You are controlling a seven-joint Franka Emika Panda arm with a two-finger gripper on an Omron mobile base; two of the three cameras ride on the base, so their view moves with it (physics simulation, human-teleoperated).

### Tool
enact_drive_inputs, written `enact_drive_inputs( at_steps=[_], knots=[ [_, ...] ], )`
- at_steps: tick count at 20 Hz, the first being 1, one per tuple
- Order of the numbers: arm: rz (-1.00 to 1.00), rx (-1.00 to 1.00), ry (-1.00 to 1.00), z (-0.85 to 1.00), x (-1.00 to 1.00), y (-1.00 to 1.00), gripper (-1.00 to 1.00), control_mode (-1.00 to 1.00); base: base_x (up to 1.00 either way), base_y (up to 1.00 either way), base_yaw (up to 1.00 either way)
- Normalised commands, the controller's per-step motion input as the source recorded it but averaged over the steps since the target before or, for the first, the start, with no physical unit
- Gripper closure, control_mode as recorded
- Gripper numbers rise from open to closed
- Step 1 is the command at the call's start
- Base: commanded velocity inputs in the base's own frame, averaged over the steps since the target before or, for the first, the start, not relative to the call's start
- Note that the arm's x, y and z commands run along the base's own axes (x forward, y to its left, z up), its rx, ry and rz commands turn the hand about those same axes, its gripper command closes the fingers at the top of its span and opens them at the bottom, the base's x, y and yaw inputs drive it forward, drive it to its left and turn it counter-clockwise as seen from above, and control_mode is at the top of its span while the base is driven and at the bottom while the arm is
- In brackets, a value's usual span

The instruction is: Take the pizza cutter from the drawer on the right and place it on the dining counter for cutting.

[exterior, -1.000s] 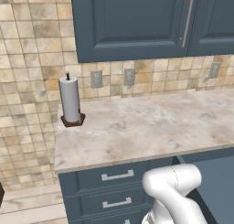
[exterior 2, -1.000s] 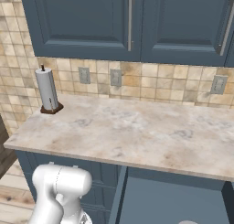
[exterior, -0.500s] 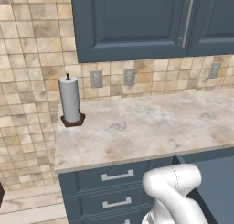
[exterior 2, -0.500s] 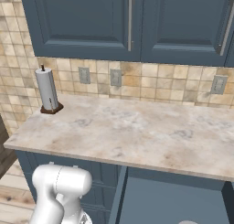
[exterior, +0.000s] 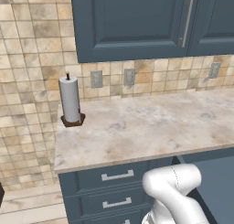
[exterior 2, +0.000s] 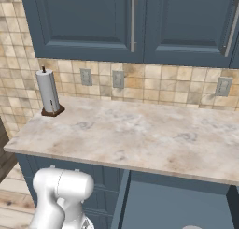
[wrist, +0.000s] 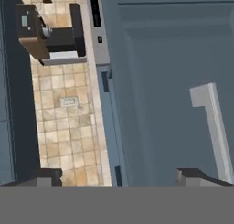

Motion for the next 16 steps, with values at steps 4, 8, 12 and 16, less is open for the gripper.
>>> enact_drive_inputs(
  at_steps=[4, 8, 12, 16],
  knots=[
    [0.0, 0.0, 0.03, 0.99, 0.0, 0.0, -1.0, -1.0, 0.0, 0.0, 0.0],
    [0.0, 0.0, 0.06, 0.75, 0.05, 0.01, -1.0, -1.0, 0.0, 0.0, 0.0],
    [0.0, 0.0, 0.09, 0.48, 0.57, 0.17, -1.0, -1.0, 0.0, 0.0, 0.0],
    [0.0, 0.0, 0.07, 0.31, 0.77, 0.08, -1.0, -1.0, 0.0, 0.0, 0.0]
  ],
)
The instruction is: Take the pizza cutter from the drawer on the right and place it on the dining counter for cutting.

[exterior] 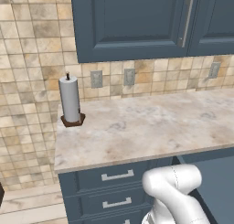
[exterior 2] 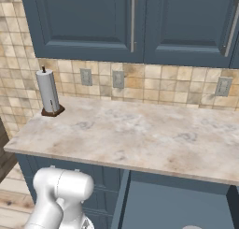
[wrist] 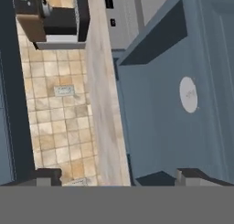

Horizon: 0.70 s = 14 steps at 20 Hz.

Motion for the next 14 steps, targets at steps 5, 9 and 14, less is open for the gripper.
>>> enact_drive_inputs(
  at_steps=[5, 9, 14],
  knots=[
    [0.0, 0.01, 0.13, 0.16, 0.83, 0.1, -1.0, -1.0, 0.0, 0.0, 0.0],
    [0.0, 0.02, 0.17, 0.16, 0.87, 0.03, -1.0, -1.0, 0.0, 0.0, 0.0],
    [0.0, 0.0, 0.17, 0.22, 0.89, 0.16, -1.0, -1.0, 0.0, 0.0, 0.0]
  ],
)
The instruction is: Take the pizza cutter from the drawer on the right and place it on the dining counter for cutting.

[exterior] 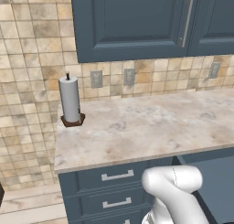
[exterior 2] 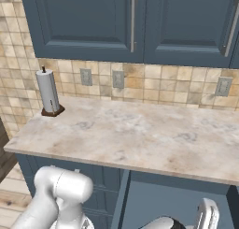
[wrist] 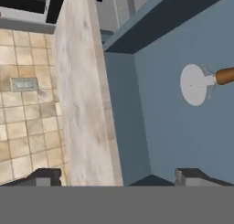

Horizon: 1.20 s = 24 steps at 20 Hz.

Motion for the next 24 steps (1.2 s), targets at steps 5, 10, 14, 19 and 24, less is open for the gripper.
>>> enact_drive_inputs(
  at_steps=[5, 10, 14, 19, 24],
  knots=[
    [0.08, 0.0, 0.31, 0.0, 1.0, 0.38, -1.0, -1.0, 0.0, 0.0, 0.0],
    [0.19, 0.0, 0.27, -0.09, 0.79, 0.14, -1.0, -1.0, 0.0, 0.0, 0.0],
    [0.36, -0.05, 0.15, -0.24, 0.18, -0.12, -1.0, -1.0, 0.0, 0.0, 0.0],
    [0.39, -0.14, 0.13, -0.27, 0.0, -0.09, -1.0, -1.0, 0.0, 0.0, 0.0],
    [0.34, -0.25, 0.24, -0.32, 0.0, 0.0, -1.0, -1.0, 0.0, 0.0, 0.0]
  ],
)
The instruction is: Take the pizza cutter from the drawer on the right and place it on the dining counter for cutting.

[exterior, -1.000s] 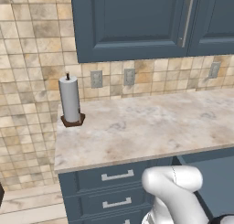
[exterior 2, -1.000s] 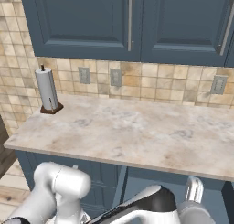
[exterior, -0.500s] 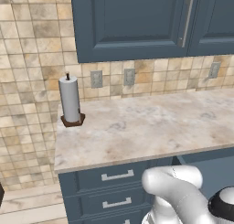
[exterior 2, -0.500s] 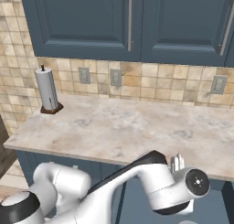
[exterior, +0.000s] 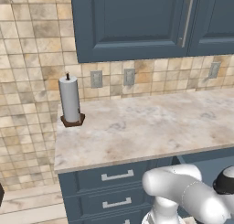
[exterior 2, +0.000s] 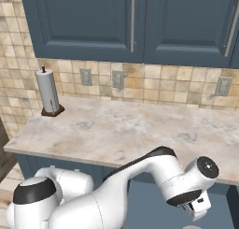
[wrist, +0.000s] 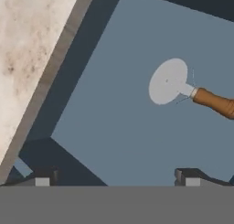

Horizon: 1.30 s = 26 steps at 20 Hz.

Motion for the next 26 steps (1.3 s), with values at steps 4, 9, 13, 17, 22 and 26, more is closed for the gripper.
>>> enact_drive_inputs(
  at_steps=[4, 9, 13, 17, 22, 26],
  knots=[
    [0.34, -0.27, 0.19, -0.26, -0.18, 0.0, -1.0, -1.0, 0.0, 0.0, 0.0],
    [0.4, -0.16, 0.11, -0.37, -0.14, 0.0, -1.0, -1.0, 0.0, 0.0, 0.0],
    [0.41, -0.02, 0.06, -0.35, 0.0, 0.0, -1.0, -1.0, 0.0, 0.0, 0.0],
    [0.41, -0.02, 0.09, -0.25, 0.0, -0.07, -1.0, -1.0, 0.0, 0.0, 0.0],
    [0.28, -0.13, 0.17, -0.17, 0.0, -0.04, -1.0, -1.0, 0.0, 0.0, 0.0],
    [0.23, -0.17, 0.02, -0.15, -0.09, -0.21, -1.0, -1.0, 0.0, 0.0, 0.0]
  ],
)
